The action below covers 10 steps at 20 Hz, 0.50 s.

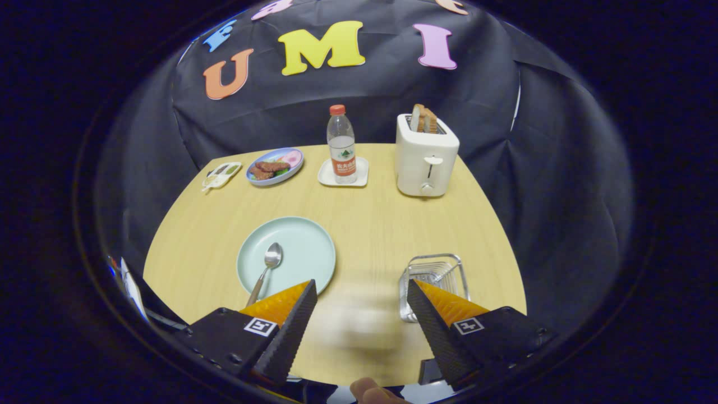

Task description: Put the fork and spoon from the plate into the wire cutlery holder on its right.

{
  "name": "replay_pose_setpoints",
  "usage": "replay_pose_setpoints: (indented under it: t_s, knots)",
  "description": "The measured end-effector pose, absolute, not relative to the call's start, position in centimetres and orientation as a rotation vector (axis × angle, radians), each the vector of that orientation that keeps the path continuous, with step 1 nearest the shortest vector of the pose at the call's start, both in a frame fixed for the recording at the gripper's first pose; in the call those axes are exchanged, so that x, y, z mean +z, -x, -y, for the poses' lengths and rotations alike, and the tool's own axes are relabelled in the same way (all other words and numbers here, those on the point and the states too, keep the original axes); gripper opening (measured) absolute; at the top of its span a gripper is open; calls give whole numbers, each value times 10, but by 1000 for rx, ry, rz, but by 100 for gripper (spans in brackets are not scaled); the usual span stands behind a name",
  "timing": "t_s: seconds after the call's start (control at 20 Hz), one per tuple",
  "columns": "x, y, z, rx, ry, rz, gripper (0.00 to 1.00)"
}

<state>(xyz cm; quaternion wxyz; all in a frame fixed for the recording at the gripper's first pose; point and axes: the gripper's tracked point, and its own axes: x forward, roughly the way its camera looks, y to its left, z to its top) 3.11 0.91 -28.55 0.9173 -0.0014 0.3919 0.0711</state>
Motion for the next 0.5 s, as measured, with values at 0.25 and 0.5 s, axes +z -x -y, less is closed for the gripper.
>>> replay_pose_setpoints:
  t_s: [0.25,0.5]
  knots:
    - [-304,-24,-69,216,1,-861,97]
    - [-327,-20,-126,253,4,-883,97]
